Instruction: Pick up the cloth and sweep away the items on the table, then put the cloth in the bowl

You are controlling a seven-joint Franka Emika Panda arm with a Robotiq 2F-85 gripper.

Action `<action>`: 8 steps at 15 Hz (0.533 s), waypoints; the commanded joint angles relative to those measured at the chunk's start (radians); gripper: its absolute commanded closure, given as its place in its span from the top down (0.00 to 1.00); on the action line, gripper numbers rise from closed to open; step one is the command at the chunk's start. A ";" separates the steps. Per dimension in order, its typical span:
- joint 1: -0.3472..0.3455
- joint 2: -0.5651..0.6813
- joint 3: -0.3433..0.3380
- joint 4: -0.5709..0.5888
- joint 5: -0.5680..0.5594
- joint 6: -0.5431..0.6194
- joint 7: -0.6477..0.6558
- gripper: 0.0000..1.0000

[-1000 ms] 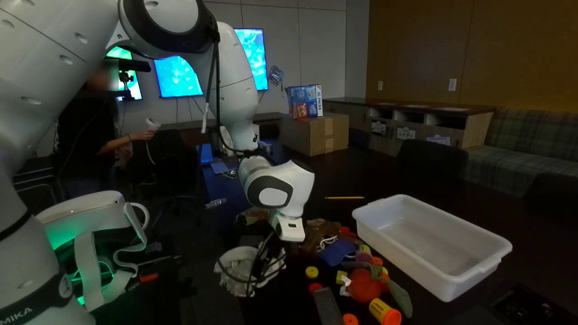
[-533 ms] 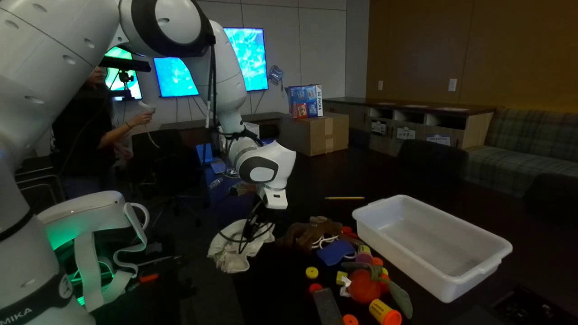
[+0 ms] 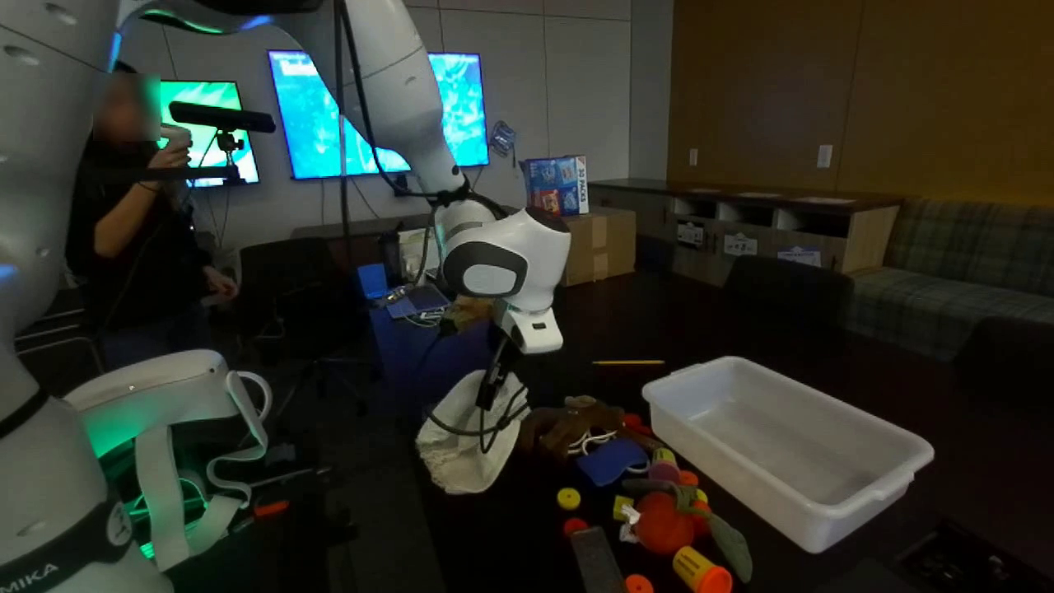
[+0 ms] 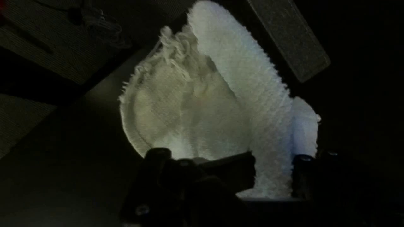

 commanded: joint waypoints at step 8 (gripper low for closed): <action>-0.216 -0.512 -0.189 -0.281 0.162 -0.144 -0.438 0.02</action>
